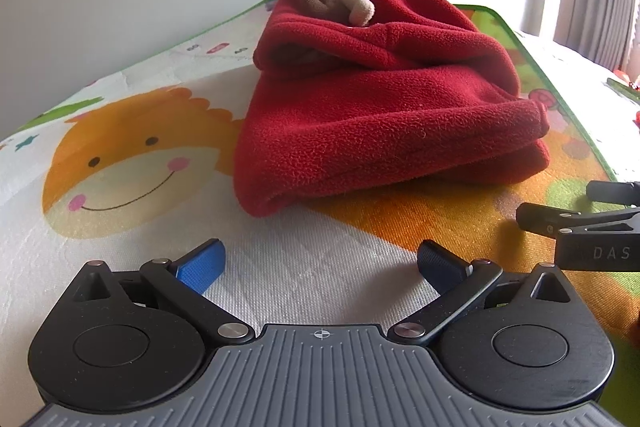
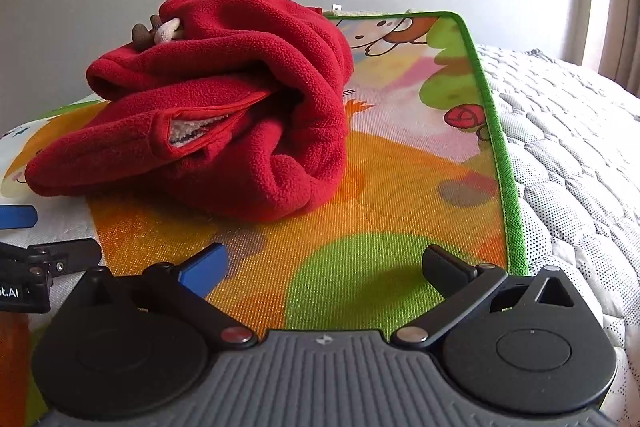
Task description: Fold clothes
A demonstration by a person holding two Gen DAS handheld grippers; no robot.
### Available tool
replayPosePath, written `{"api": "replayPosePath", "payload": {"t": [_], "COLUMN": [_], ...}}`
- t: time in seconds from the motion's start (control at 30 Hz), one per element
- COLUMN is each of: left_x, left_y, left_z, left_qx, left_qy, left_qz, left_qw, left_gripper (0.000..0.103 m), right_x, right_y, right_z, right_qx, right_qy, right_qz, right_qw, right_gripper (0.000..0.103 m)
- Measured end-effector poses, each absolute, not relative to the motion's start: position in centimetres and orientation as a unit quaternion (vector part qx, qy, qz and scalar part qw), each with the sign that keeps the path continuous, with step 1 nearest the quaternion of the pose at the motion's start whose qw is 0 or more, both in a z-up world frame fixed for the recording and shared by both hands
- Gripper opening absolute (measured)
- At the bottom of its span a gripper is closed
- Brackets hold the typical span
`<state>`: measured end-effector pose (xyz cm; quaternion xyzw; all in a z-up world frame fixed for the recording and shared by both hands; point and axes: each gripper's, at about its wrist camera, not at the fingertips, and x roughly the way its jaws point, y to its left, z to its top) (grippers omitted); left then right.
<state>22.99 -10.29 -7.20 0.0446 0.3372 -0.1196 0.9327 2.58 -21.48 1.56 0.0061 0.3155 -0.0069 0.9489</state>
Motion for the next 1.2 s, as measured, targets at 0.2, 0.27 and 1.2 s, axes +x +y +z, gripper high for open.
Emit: {"api": "replayPosePath", "payload": {"t": [0.2, 0.27, 1.2], "left_x": [22.96, 22.97, 22.98], "left_y": [-10.29, -10.31, -10.39], "left_z": [-7.21, -7.22, -7.22], "left_qx": [0.045, 0.046, 0.047], "left_qy": [0.337, 0.337, 0.337], "left_qz": [-0.119, -0.118, -0.118], "left_qw": [0.933, 0.933, 0.933], "left_gripper": [0.103, 0.103, 0.103], "right_x": [2.55, 2.57, 2.58], "right_y": [-21.45, -21.44, -21.43], "right_z": [1.47, 1.49, 1.61], "right_qx": [0.01, 0.011, 0.012], "right_qy": [0.315, 0.316, 0.317], "right_qz": [-0.006, -0.006, -0.005], "right_qw": [0.949, 0.949, 0.948], "right_gripper": [0.103, 0.103, 0.103]}}
